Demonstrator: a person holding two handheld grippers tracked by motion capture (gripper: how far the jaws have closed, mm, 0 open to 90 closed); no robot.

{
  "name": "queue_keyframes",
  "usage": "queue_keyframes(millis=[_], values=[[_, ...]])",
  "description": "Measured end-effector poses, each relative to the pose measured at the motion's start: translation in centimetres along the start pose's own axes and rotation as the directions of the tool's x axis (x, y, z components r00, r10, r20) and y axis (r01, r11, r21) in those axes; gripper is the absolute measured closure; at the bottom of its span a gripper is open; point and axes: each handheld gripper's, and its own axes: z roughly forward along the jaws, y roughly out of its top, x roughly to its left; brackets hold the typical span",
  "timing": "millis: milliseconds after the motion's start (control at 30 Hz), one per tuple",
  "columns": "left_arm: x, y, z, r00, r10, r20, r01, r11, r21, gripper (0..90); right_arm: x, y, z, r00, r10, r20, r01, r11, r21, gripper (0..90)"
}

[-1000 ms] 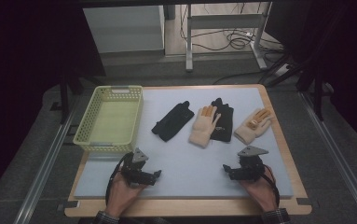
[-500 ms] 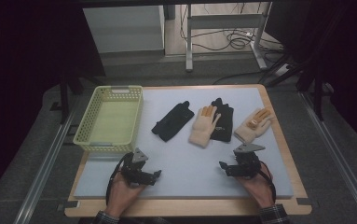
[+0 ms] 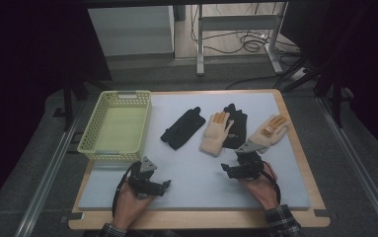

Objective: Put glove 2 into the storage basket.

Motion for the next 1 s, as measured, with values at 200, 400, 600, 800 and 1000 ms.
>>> queue_keyframes(millis=[200, 400, 600, 800, 1000], values=[[0.0, 0.0, 0.0, 1.0000, 0.001, 0.000, -0.001, 1.0000, 0.000, 5.4, 0.4, 1.9, 1.3, 0.9995, -0.017, -0.027, 0.016, 1.000, -0.011, 30.4], [0.0, 0.0, 0.0, 1.0000, 0.007, 0.000, -0.007, 1.0000, 0.005, 5.5, 0.8, 3.9, 2.7, 0.9988, -0.022, -0.044, 0.020, 0.999, -0.025, 34.0], [0.0, 0.0, 0.0, 1.0000, -0.001, 0.000, 0.001, 1.0000, -0.002, 5.5, 1.2, 5.7, 4.5, 0.9980, -0.035, -0.053, 0.034, 0.999, -0.024, 35.9], [0.0, 0.0, 0.0, 1.0000, 0.000, 0.000, 0.000, 1.0000, -0.002, 5.5, 1.3, 7.2, 6.2, 0.9976, -0.032, -0.061, 0.031, 0.999, -0.019, 40.5], [0.0, 0.0, 0.0, 1.0000, 0.000, 0.000, 0.000, 1.0000, -0.002, 5.5, 1.2, 8.3, 7.9, 0.9973, -0.043, -0.060, 0.043, 0.999, 0.002, 48.2]])
